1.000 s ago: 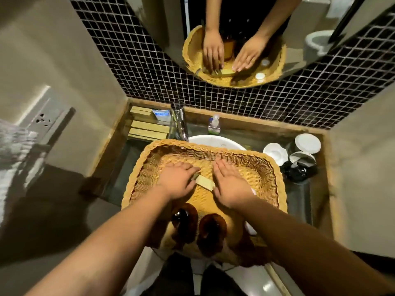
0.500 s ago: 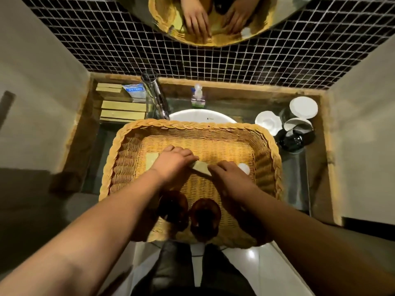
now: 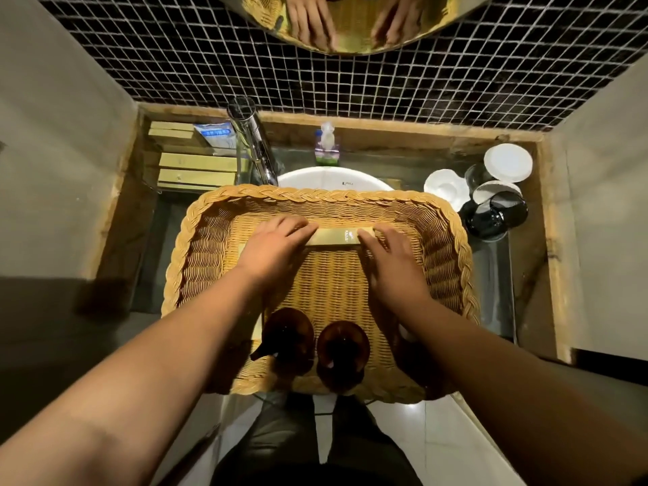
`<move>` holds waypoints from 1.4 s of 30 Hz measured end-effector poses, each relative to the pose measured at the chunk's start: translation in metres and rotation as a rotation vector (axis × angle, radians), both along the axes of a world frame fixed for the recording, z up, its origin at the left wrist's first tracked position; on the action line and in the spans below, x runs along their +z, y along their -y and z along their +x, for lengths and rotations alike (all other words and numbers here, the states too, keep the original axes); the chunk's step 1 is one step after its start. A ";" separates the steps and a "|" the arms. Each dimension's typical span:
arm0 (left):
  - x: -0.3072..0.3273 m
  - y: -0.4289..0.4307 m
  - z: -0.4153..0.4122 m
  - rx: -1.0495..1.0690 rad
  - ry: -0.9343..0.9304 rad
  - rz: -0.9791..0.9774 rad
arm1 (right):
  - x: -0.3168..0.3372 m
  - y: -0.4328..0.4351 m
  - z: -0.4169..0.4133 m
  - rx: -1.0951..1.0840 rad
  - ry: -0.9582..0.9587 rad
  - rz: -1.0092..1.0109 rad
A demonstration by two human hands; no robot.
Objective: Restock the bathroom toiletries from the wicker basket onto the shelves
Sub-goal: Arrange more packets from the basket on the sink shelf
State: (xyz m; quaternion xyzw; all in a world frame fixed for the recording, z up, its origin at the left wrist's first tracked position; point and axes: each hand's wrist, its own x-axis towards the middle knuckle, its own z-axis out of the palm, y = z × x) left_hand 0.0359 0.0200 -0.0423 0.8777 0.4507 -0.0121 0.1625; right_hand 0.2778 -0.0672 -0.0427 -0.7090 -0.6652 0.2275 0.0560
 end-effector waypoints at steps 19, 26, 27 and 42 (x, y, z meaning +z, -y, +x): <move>0.031 -0.010 -0.010 -0.015 0.044 0.043 | 0.037 -0.034 0.000 0.190 0.046 0.033; 0.113 -0.062 -0.036 -0.033 -0.028 0.264 | 0.106 -0.089 -0.022 0.379 0.190 0.266; 0.125 -0.070 -0.045 -0.022 -0.041 0.287 | 0.117 -0.101 -0.031 0.414 0.225 0.267; 0.171 -0.154 -0.189 0.241 -0.142 0.310 | 0.176 -0.222 -0.197 0.589 0.261 0.177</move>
